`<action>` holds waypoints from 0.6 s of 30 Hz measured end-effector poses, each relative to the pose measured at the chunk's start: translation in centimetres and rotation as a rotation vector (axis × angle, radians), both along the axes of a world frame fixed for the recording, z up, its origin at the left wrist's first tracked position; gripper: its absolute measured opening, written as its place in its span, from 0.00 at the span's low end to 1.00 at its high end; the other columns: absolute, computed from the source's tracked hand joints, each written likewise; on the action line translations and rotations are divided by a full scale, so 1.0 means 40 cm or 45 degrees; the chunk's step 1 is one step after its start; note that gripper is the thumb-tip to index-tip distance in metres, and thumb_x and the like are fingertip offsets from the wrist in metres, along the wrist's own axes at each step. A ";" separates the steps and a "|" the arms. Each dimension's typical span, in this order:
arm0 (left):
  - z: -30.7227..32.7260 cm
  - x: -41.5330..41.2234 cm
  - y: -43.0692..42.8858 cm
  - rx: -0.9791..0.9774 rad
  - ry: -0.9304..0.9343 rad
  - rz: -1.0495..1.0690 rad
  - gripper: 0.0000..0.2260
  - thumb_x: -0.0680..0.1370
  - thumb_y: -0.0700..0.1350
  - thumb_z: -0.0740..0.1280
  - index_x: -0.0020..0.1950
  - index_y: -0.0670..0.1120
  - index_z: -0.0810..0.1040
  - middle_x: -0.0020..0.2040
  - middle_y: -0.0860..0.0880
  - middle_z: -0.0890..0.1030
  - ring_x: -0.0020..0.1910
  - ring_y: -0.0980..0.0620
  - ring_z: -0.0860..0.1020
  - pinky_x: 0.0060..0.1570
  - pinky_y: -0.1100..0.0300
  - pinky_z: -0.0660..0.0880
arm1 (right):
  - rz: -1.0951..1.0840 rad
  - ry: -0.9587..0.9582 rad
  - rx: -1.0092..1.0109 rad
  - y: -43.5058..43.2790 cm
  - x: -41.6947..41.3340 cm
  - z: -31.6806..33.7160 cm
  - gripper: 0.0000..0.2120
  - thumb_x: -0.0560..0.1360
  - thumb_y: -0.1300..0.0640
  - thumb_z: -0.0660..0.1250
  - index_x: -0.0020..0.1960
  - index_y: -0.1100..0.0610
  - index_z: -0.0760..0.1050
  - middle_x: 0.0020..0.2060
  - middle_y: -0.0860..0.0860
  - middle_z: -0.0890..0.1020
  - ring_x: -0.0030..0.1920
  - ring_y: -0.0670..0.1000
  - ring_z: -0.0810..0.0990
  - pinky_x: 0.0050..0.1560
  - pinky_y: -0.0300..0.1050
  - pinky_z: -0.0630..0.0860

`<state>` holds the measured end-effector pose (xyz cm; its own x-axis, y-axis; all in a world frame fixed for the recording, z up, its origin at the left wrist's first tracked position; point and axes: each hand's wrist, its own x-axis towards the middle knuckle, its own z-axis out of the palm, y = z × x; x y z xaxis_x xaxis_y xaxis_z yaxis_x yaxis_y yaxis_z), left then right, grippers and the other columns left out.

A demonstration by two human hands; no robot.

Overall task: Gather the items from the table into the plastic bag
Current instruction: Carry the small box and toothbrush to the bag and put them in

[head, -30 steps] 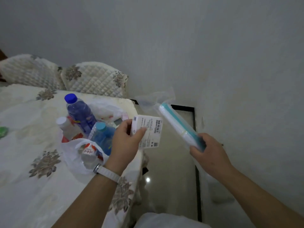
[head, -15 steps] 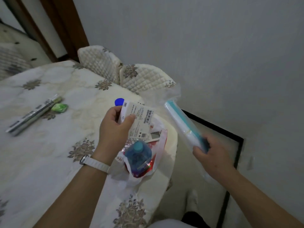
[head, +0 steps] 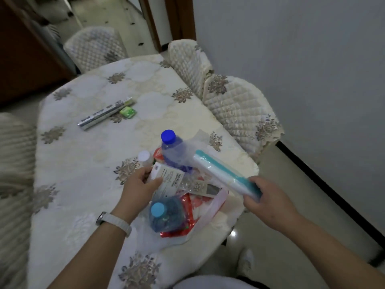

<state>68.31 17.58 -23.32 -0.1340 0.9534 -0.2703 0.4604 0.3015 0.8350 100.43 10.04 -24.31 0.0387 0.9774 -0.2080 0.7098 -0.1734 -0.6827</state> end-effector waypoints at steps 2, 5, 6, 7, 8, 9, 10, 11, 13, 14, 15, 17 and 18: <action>-0.006 0.002 -0.007 -0.006 0.043 0.043 0.11 0.76 0.41 0.71 0.56 0.53 0.79 0.51 0.53 0.83 0.50 0.52 0.82 0.38 0.64 0.78 | 0.094 -0.018 -0.010 0.038 0.012 0.002 0.12 0.70 0.54 0.69 0.51 0.44 0.72 0.41 0.40 0.75 0.39 0.42 0.75 0.39 0.43 0.73; -0.009 -0.008 -0.009 -0.028 0.254 0.044 0.09 0.77 0.46 0.70 0.56 0.54 0.78 0.50 0.54 0.82 0.46 0.56 0.81 0.36 0.65 0.75 | 0.241 -0.071 0.011 0.092 0.002 0.006 0.14 0.70 0.53 0.69 0.55 0.47 0.74 0.43 0.42 0.75 0.41 0.45 0.75 0.42 0.43 0.73; -0.009 -0.013 -0.014 -0.029 0.338 0.021 0.10 0.77 0.49 0.70 0.57 0.55 0.78 0.50 0.54 0.81 0.45 0.59 0.79 0.37 0.63 0.75 | 0.298 -0.093 0.029 0.106 -0.005 0.007 0.14 0.70 0.53 0.69 0.56 0.47 0.75 0.43 0.42 0.75 0.42 0.45 0.75 0.42 0.42 0.72; -0.013 -0.022 -0.022 -0.025 0.428 -0.003 0.12 0.77 0.51 0.70 0.60 0.55 0.78 0.52 0.54 0.81 0.45 0.59 0.79 0.40 0.61 0.76 | 0.346 -0.112 0.046 0.119 -0.015 0.010 0.15 0.70 0.53 0.69 0.56 0.48 0.75 0.44 0.42 0.76 0.43 0.45 0.75 0.43 0.42 0.72; -0.019 -0.032 -0.029 -0.021 0.513 -0.020 0.16 0.76 0.54 0.70 0.63 0.55 0.77 0.56 0.53 0.81 0.48 0.56 0.78 0.45 0.57 0.78 | 0.377 -0.128 0.060 0.130 -0.025 0.015 0.15 0.70 0.53 0.69 0.56 0.48 0.76 0.44 0.42 0.76 0.44 0.45 0.75 0.43 0.43 0.73; -0.024 -0.042 -0.038 -0.029 0.600 -0.022 0.20 0.75 0.57 0.70 0.66 0.55 0.76 0.59 0.52 0.79 0.53 0.53 0.78 0.51 0.53 0.78 | 0.397 -0.145 0.077 0.140 -0.034 0.022 0.14 0.70 0.52 0.69 0.56 0.48 0.76 0.44 0.42 0.76 0.44 0.45 0.75 0.44 0.43 0.73; -0.030 -0.055 -0.050 -0.039 0.677 -0.014 0.25 0.74 0.60 0.70 0.68 0.54 0.74 0.63 0.51 0.77 0.58 0.51 0.76 0.56 0.50 0.77 | 0.416 -0.171 0.096 0.149 -0.043 0.027 0.14 0.70 0.52 0.69 0.56 0.48 0.76 0.44 0.43 0.76 0.43 0.45 0.75 0.44 0.44 0.74; -0.036 -0.070 -0.061 -0.042 0.749 -0.011 0.29 0.72 0.63 0.70 0.70 0.53 0.72 0.66 0.51 0.75 0.62 0.49 0.74 0.60 0.47 0.76 | 0.444 -0.202 0.121 0.158 -0.052 0.031 0.14 0.70 0.51 0.69 0.56 0.47 0.76 0.44 0.43 0.76 0.43 0.45 0.75 0.44 0.45 0.75; -0.046 -0.099 -0.082 -0.032 0.860 -0.008 0.35 0.70 0.66 0.70 0.72 0.52 0.68 0.69 0.49 0.72 0.66 0.47 0.72 0.63 0.46 0.74 | 0.520 -0.259 0.157 0.177 -0.068 0.042 0.15 0.69 0.50 0.68 0.56 0.47 0.76 0.44 0.43 0.76 0.43 0.46 0.75 0.43 0.48 0.76; -0.053 -0.111 -0.092 -0.047 0.878 0.013 0.36 0.70 0.65 0.71 0.73 0.51 0.67 0.69 0.48 0.71 0.66 0.47 0.71 0.63 0.46 0.74 | 0.560 -0.286 0.172 0.184 -0.074 0.052 0.16 0.69 0.49 0.67 0.56 0.48 0.76 0.43 0.43 0.75 0.44 0.46 0.75 0.42 0.49 0.76; -0.057 -0.125 -0.105 -0.090 0.852 0.064 0.36 0.70 0.63 0.72 0.74 0.51 0.66 0.69 0.48 0.71 0.66 0.46 0.72 0.63 0.47 0.75 | 0.600 -0.313 0.190 0.192 -0.086 0.062 0.16 0.68 0.49 0.67 0.55 0.48 0.76 0.43 0.44 0.75 0.44 0.47 0.75 0.42 0.49 0.76; -0.062 -0.152 -0.119 -0.173 0.744 0.157 0.30 0.72 0.59 0.72 0.71 0.51 0.68 0.64 0.47 0.76 0.59 0.48 0.76 0.57 0.49 0.78 | 0.629 -0.333 0.234 0.206 -0.113 0.085 0.16 0.68 0.50 0.68 0.55 0.49 0.76 0.43 0.45 0.76 0.45 0.49 0.76 0.42 0.49 0.75; -0.060 -0.162 -0.124 -0.200 0.683 0.175 0.26 0.73 0.58 0.72 0.68 0.51 0.71 0.59 0.49 0.79 0.53 0.49 0.79 0.51 0.51 0.79 | 0.637 -0.336 0.256 0.212 -0.128 0.098 0.16 0.69 0.51 0.69 0.57 0.49 0.76 0.44 0.46 0.77 0.46 0.49 0.76 0.43 0.49 0.75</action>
